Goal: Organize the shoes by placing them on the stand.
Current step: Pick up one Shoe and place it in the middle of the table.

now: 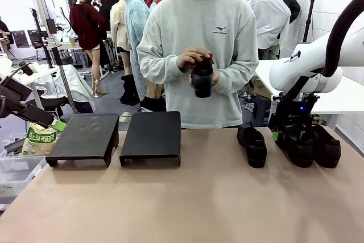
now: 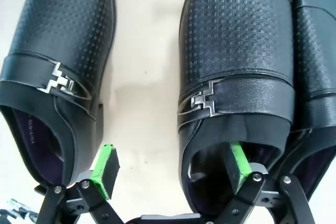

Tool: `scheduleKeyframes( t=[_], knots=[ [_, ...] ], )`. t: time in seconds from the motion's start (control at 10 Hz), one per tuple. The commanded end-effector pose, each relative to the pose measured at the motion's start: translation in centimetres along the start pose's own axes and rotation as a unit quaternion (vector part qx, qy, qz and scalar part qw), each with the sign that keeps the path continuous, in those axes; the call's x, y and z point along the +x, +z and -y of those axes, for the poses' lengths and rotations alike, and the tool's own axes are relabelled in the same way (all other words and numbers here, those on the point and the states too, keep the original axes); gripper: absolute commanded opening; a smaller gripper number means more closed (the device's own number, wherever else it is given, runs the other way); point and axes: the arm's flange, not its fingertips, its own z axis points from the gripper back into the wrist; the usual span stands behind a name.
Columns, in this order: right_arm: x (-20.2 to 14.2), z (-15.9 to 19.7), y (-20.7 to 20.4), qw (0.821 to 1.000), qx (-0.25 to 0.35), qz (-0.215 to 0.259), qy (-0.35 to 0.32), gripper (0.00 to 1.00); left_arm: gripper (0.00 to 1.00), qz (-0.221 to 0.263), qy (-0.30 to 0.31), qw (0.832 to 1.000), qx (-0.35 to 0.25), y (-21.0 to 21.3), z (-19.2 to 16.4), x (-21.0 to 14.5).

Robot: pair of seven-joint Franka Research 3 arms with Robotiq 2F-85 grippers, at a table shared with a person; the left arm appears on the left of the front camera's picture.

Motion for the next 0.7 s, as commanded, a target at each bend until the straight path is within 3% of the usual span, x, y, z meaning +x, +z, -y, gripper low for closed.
scheduleKeyframes(
  t=[0.0, 0.1, 0.6],
  knots=[
    [0.42, 0.03, -0.9, 1.0, -0.008, -0.003, 0.002, 1.0, 1.0, 0.002, -0.007, 1.0, -0.005, 0.12, -0.24, -0.13],
    [0.39, 0.03, -1.19, 1.0, -0.008, -0.01, 0.003, 1.0, 1.0, 0.002, -0.007, 1.0, -0.005, 0.12, -0.24, -0.13],
    [0.58, -0.55, -1.52, 0.999, -0.032, -0.011, 0.003, 0.08, 1.0, 0.002, -0.007, 1.0, -0.005, 0.12, -0.24, -0.13]
  ],
)
